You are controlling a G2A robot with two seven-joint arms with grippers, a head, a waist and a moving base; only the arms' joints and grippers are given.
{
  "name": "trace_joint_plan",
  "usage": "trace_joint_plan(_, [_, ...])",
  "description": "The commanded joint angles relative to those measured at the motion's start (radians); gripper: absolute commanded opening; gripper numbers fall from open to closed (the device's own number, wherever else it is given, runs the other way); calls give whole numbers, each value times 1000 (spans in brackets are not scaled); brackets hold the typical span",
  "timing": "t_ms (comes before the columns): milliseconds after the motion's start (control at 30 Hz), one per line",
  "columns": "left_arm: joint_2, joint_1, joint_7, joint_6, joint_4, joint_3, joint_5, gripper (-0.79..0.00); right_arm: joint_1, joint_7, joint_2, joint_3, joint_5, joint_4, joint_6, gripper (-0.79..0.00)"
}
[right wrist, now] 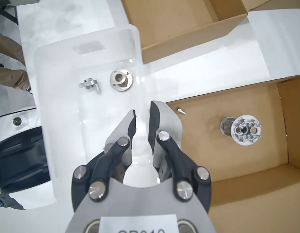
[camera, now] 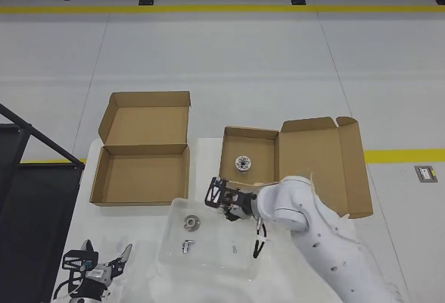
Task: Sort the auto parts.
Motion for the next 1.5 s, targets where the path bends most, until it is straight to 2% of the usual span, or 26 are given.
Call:
trace_joint_plan(0, [0,0,0,0,0,0,0,0,-80,68,17,27,-4,-138,-2,-545])
trace_joint_plan(100, [0,0,0,0,0,0,0,0,-156,148,32,39,-25,-231,22,-529])
trace_joint_plan(233, [0,0,0,0,0,0,0,0,-203,220,41,7,-52,-251,81,-517])
trace_joint_plan(367, [0,0,0,0,0,0,0,0,-196,295,38,-58,-95,-196,156,-502])
trace_joint_plan(533, [0,0,0,0,0,0,0,0,-143,349,14,-156,-107,-113,236,-483])
trace_joint_plan(1100, [0,0,0,0,0,0,0,0,-8,290,-61,-290,-75,211,421,-486])
trace_joint_plan(1467, [0,0,0,0,0,0,0,0,-1,265,-81,-313,-114,248,473,-526])
